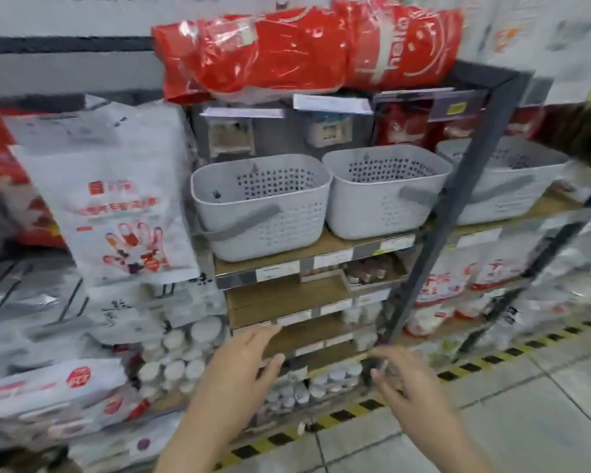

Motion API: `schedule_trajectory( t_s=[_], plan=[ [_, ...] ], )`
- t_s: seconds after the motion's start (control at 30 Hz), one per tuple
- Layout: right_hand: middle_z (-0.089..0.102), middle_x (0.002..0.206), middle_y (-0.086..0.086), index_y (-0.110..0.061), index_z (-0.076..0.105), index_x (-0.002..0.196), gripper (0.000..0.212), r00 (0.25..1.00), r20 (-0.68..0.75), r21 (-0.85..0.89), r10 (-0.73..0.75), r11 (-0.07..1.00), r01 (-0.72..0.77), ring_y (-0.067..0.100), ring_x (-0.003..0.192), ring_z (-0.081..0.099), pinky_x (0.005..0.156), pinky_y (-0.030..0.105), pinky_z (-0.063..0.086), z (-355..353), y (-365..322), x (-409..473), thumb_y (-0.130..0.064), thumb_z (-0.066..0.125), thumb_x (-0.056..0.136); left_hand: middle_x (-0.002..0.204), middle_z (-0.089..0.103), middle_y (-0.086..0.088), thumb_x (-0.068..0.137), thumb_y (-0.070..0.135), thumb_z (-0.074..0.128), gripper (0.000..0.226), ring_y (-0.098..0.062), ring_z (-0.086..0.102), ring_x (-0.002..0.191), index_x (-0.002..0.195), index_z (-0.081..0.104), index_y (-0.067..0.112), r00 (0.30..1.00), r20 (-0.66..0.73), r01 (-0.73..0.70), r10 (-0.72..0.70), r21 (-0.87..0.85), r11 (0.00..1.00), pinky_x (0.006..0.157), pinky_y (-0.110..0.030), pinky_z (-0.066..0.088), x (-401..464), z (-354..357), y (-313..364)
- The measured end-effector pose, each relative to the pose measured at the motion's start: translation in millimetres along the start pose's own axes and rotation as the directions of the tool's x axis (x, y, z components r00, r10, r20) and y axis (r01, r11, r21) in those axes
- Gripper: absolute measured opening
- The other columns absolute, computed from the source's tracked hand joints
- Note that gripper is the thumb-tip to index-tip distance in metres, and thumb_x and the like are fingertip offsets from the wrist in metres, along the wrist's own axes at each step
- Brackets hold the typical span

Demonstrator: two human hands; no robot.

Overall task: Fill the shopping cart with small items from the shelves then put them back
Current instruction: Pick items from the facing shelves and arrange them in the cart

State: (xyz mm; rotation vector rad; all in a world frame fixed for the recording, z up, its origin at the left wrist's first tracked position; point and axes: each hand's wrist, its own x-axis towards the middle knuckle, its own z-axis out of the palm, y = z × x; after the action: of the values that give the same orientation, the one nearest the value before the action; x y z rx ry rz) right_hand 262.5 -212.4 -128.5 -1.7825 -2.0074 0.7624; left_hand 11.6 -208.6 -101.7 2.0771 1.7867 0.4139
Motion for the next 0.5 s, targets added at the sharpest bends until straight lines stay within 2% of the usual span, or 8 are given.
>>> schedule_trajectory(
  t_s=[0.1, 0.17, 0.23, 0.33, 0.5],
  plan=[
    [0.046, 0.111, -0.02, -0.036, 0.047, 0.123, 0.025, 0.993, -0.036, 0.05, 0.11, 0.993, -0.108, -0.003, 0.102, 0.041, 0.081, 0.011, 0.036, -35, 41, -17, -0.032, 0.047, 0.098, 0.142, 0.039, 0.021, 0.098, 0.046, 0.039, 0.044, -0.002, 0.046, 0.121, 0.141, 0.036, 0.038, 0.993, 0.082, -0.083, 0.087, -0.051, 0.995, 0.097, -0.017, 0.04, 29, 26, 45],
    [0.048, 0.111, -0.02, -0.038, 0.047, 0.119, 0.021, 0.984, -0.061, 0.108, 0.165, 0.981, -0.158, -0.002, 0.106, 0.045, 0.079, 0.009, 0.039, -54, 61, -24, -0.032, 0.047, 0.098, 0.141, 0.04, 0.023, 0.097, 0.045, 0.04, 0.042, 0.001, 0.041, 0.126, 0.139, 0.039, 0.038, 0.984, 0.116, -0.127, 0.134, -0.064, 0.99, 0.101, -0.018, 0.038, 45, 35, 70],
    [0.05, 0.114, -0.022, -0.039, 0.048, 0.118, 0.021, 0.979, -0.088, 0.131, 0.184, 0.976, -0.171, -0.002, 0.108, 0.049, 0.081, 0.009, 0.041, -69, 80, -26, -0.034, 0.047, 0.098, 0.141, 0.04, 0.025, 0.098, 0.044, 0.041, 0.041, 0.002, 0.041, 0.127, 0.138, 0.039, 0.04, 0.974, 0.151, -0.159, 0.167, -0.064, 0.985, 0.103, -0.019, 0.036, 62, 40, 95],
    [0.051, 0.113, -0.026, -0.04, 0.051, 0.117, 0.021, 0.972, -0.132, 0.162, 0.195, 0.971, -0.173, -0.007, 0.105, 0.046, 0.079, 0.003, 0.038, -90, 108, -19, -0.033, 0.048, 0.098, 0.138, 0.041, 0.027, 0.097, 0.045, 0.042, 0.039, 0.005, 0.048, 0.115, 0.136, 0.041, 0.043, 0.957, 0.211, -0.183, 0.198, -0.087, 0.979, 0.098, -0.02, 0.042, 94, 46, 130],
    [0.049, 0.11, -0.033, -0.045, 0.051, 0.111, 0.018, 0.951, -0.222, 0.18, 0.215, 0.968, -0.176, -0.009, 0.107, 0.048, 0.079, 0.001, 0.037, -136, 156, 7, -0.035, 0.05, 0.096, 0.131, 0.041, 0.031, 0.097, 0.042, 0.043, 0.038, 0.006, 0.041, 0.123, 0.135, 0.041, 0.042, 0.933, 0.203, -0.276, 0.296, -0.121, 0.953, 0.1, -0.015, 0.037, 162, 67, 196]
  ],
)
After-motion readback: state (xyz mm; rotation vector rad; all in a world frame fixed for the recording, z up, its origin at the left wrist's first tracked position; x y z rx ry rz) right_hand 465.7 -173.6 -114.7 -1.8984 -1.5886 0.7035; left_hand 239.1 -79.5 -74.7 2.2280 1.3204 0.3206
